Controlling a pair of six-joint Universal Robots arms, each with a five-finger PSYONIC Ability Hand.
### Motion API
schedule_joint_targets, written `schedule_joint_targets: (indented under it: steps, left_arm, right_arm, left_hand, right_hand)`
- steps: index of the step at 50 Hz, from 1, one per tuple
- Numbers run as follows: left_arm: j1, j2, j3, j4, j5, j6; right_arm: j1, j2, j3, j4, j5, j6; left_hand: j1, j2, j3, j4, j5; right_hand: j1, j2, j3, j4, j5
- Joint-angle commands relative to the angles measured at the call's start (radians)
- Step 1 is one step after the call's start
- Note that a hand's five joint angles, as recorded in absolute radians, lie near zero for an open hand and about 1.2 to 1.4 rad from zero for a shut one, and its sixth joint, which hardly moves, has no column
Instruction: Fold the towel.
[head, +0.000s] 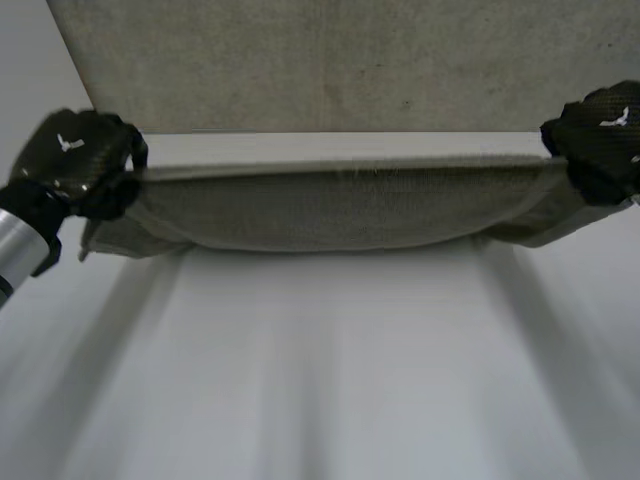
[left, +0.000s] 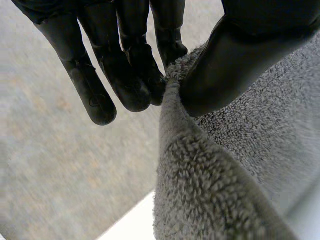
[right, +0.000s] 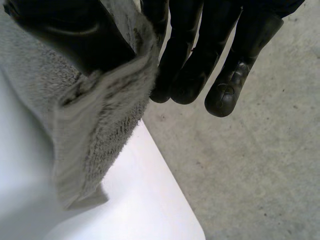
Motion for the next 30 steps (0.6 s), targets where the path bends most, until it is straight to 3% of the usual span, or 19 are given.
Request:
schedule_joint_targets:
  steps: [1, 6, 9, 14, 25, 30]
  left_arm:
    - [0.001, -0.021, 0.059, 0.005, 0.002, -0.035]
    - [-0.011, -0.185, 0.134, 0.006, 0.001, -0.029]
    - [-0.022, -0.319, 0.212, 0.000, -0.004, -0.028]
    - [-0.074, -0.573, 0.416, -0.023, -0.015, -0.028]
    - [-0.093, -0.842, 0.729, -0.077, -0.055, -0.028]
    - [-0.117, -0.952, 0.876, -0.115, -0.075, -0.029]
  right_arm:
    - [-0.016, 0.060, -0.085, 0.066, -0.042, -0.008]
    - [0.002, 0.273, -0.191, 0.065, -0.029, -0.012]
    - [0.011, 0.321, -0.223, 0.065, -0.016, -0.016]
    - [0.089, 0.523, -0.375, 0.063, 0.079, -0.022]
    - [0.139, 0.752, -0.576, 0.019, 0.142, -0.022]
    - [0.168, 0.867, -0.691, 0.002, 0.211, -0.023]
  left_hand:
    - [0.147, 0.059, 0.060, 0.035, 0.100]
    - [0.147, 0.059, 0.060, 0.035, 0.100]
    - [0.147, 0.059, 0.060, 0.035, 0.100]
    - [0.147, 0.059, 0.060, 0.035, 0.100]
    - [0.147, 0.059, 0.060, 0.035, 0.100]
    - [0.147, 0.059, 0.060, 0.035, 0.100]
  right_hand:
    - [0.045, 0.071, 0.066, 0.059, 0.050]
    - [0.045, 0.071, 0.066, 0.059, 0.050]
    - [0.045, 0.071, 0.066, 0.059, 0.050]
    - [0.045, 0.071, 0.066, 0.059, 0.050]
    - [0.045, 0.071, 0.066, 0.059, 0.050]
    - [0.045, 0.071, 0.066, 0.059, 0.050]
